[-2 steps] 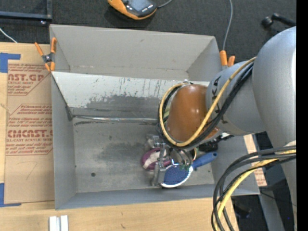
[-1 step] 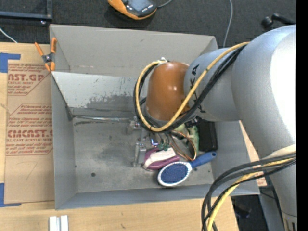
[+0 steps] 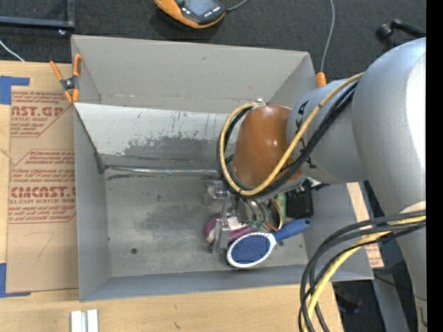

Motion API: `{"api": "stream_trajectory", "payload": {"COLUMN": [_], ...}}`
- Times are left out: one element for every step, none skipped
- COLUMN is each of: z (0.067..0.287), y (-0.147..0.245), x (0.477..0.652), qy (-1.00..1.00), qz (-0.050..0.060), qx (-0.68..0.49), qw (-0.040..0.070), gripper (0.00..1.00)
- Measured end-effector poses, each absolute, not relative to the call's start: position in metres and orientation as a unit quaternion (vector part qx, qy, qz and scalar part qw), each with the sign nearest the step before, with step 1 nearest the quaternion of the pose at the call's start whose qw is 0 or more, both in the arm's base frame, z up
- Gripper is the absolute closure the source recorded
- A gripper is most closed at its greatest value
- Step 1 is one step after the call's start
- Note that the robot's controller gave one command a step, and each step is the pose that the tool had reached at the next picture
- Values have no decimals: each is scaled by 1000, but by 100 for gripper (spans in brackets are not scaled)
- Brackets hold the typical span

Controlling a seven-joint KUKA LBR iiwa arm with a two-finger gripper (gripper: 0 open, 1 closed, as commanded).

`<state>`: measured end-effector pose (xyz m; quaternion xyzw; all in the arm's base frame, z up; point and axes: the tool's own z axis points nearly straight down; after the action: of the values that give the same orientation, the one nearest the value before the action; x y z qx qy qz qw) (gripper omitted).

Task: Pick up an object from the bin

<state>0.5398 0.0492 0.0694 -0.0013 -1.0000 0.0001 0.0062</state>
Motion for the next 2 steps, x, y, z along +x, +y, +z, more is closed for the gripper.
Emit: {"api": "stream_trajectory", "payload": {"z": [70, 70], "y": [0, 0], "x": [585, 585], "qy": [-999, -999], "qz": [-3, -3], "qx": [47, 47], "qw": [-6, -6], "gripper": [100, 100]}}
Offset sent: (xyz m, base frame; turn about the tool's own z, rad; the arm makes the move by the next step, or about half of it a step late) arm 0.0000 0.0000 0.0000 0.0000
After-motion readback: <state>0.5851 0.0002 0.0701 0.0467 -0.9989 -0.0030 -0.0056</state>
